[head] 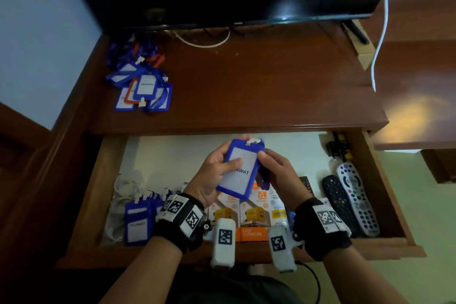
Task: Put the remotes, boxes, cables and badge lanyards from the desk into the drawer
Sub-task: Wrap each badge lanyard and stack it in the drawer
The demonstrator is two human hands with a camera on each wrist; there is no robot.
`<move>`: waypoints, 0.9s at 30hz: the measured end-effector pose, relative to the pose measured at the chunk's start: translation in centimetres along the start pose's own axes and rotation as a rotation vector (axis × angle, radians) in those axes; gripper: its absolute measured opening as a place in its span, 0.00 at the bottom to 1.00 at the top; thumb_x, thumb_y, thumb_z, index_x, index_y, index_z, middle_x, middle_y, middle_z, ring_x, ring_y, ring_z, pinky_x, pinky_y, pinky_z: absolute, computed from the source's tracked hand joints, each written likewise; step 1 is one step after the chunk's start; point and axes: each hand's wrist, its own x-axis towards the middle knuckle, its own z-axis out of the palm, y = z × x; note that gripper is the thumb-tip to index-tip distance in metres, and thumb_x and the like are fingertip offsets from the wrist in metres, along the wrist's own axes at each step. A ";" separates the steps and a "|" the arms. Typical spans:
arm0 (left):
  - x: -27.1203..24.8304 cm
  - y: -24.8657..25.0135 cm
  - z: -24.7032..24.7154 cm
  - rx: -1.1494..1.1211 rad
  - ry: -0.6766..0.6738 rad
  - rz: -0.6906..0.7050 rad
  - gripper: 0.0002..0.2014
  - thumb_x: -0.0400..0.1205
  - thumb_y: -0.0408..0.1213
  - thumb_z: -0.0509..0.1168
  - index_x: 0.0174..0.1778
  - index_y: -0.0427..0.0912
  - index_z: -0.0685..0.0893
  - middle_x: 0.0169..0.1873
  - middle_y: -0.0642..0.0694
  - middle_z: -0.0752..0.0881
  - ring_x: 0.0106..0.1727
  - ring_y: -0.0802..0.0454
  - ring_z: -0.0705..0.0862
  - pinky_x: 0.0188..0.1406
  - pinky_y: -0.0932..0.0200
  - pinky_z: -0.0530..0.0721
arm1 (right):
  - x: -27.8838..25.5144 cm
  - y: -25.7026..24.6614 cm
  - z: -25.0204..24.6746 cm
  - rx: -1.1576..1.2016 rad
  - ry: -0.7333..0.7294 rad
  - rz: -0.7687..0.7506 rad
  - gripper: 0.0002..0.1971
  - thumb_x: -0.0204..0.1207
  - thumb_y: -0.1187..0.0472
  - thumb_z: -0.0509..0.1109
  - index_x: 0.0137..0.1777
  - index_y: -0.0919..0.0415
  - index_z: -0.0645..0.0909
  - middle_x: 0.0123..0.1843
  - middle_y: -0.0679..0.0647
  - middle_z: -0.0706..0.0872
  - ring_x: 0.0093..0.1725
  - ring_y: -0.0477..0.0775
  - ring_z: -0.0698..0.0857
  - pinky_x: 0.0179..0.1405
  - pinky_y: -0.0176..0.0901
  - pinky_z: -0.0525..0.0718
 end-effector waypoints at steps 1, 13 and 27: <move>-0.1 0.5 0.0 -0.027 -0.005 0.018 0.26 0.78 0.27 0.66 0.73 0.43 0.75 0.68 0.46 0.82 0.65 0.42 0.83 0.57 0.46 0.86 | -0.1 -0.4 0.6 -0.004 -0.010 -0.008 0.20 0.78 0.47 0.68 0.54 0.66 0.80 0.34 0.59 0.80 0.27 0.51 0.74 0.25 0.43 0.71; -1.7 5.2 -3.2 -0.054 0.106 0.153 0.19 0.79 0.19 0.60 0.60 0.43 0.82 0.59 0.50 0.86 0.58 0.49 0.85 0.57 0.47 0.83 | 0.2 -2.4 6.0 -0.158 -0.056 -0.007 0.08 0.79 0.68 0.67 0.55 0.58 0.83 0.47 0.54 0.90 0.44 0.51 0.89 0.38 0.39 0.86; -4.0 8.9 -7.9 0.666 -0.246 -0.236 0.19 0.76 0.29 0.71 0.63 0.39 0.83 0.56 0.37 0.87 0.57 0.43 0.86 0.55 0.53 0.86 | 0.5 -5.0 7.6 -0.550 -0.400 0.086 0.19 0.60 0.65 0.70 0.48 0.78 0.85 0.42 0.70 0.88 0.38 0.57 0.88 0.35 0.42 0.85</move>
